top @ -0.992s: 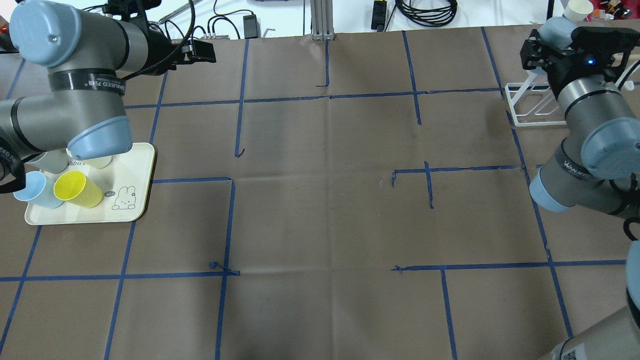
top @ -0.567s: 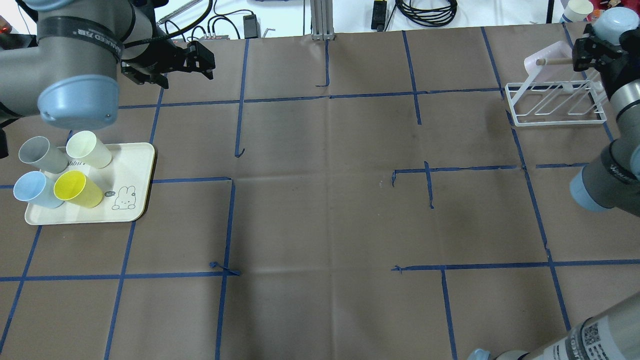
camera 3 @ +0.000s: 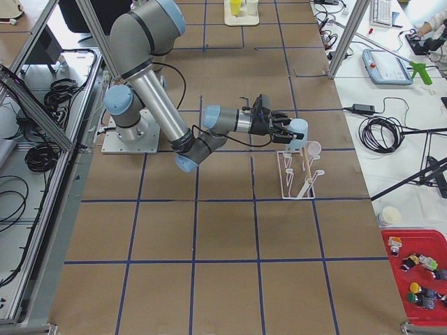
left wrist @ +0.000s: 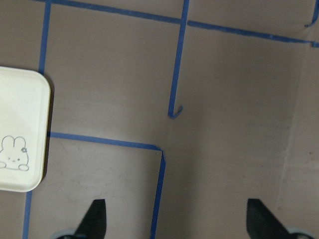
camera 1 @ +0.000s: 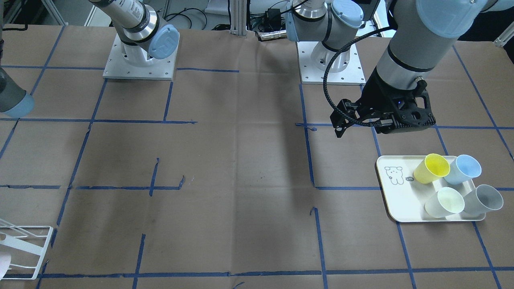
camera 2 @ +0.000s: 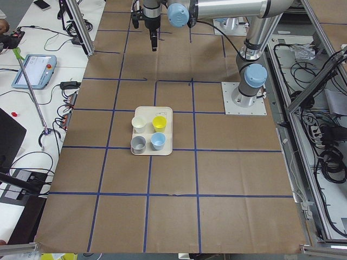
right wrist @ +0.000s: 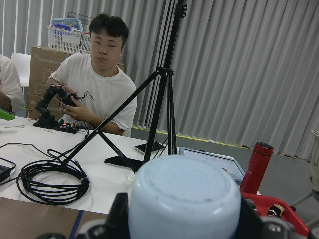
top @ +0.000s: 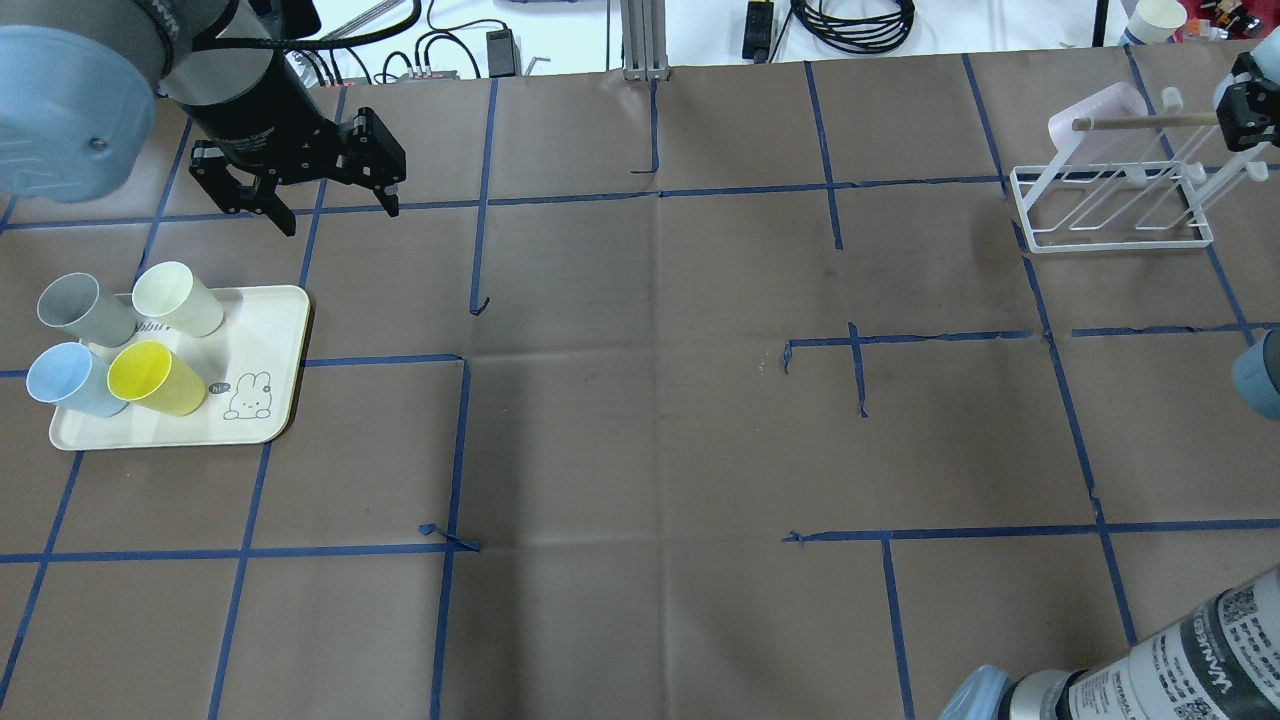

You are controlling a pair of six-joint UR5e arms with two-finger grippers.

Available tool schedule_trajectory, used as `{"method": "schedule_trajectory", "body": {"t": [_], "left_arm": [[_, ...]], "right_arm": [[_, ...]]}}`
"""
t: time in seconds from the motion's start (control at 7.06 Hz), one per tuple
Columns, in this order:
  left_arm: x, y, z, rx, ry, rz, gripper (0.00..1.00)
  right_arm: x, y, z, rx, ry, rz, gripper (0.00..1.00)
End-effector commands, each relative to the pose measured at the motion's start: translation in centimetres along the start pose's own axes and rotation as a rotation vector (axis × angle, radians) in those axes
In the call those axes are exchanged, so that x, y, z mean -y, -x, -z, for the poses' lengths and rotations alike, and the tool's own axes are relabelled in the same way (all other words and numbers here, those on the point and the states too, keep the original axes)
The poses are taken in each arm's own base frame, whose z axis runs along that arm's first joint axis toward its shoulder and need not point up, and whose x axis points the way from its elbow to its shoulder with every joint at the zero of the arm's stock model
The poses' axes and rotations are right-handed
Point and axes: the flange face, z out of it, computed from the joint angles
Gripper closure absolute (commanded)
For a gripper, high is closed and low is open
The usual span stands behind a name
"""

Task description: Transfer IKEA cup to right arm and place on rack

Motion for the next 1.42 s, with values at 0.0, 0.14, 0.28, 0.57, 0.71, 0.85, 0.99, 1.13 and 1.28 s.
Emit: {"method": "schedule_trajectory", "body": {"t": [0.0, 0.14, 0.28, 0.57, 0.71, 0.85, 0.99, 1.13, 1.28], "left_arm": [[-1.0, -0.1, 0.2, 0.018, 0.018, -0.007, 0.02], [-0.8, -0.1, 0.2, 0.018, 0.017, -0.007, 0.02], [-1.1, 0.0, 0.7, 0.019, 0.011, -0.007, 0.02], [-1.5, 0.0, 0.5, 0.018, 0.015, -0.009, 0.01], [-1.6, 0.0, 0.5, 0.02, 0.015, -0.01, 0.02], [-1.6, 0.0, 0.5, 0.018, 0.015, -0.012, 0.01], [-1.7, -0.1, 0.6, 0.01, 0.015, -0.015, 0.01], [-1.9, -0.1, 0.7, 0.002, 0.014, -0.024, 0.01], [-2.1, -0.1, 0.1, 0.003, 0.024, -0.033, 0.02]], "right_arm": [[-0.6, -2.5, -3.0, 0.086, -0.002, -0.023, 0.72], [-0.7, -3.2, -3.8, 0.09, -0.011, -0.008, 0.72], [-0.6, -4.0, -4.7, 0.087, -0.024, 0.005, 0.72], [-1.7, -5.0, -6.8, 0.137, -0.048, 0.011, 0.72], [-2.2, -5.8, -8.0, 0.142, -0.059, 0.021, 0.72], [-2.7, -6.1, -8.7, 0.164, -0.066, 0.02, 0.72], [-3.4, -6.5, -9.6, 0.19, -0.05, -0.004, 0.72], [-3.9, -7.0, -10.3, 0.191, -0.047, -0.009, 0.72], [-5.2, -7.0, -10.6, 0.194, -0.034, -0.027, 0.72]]}}
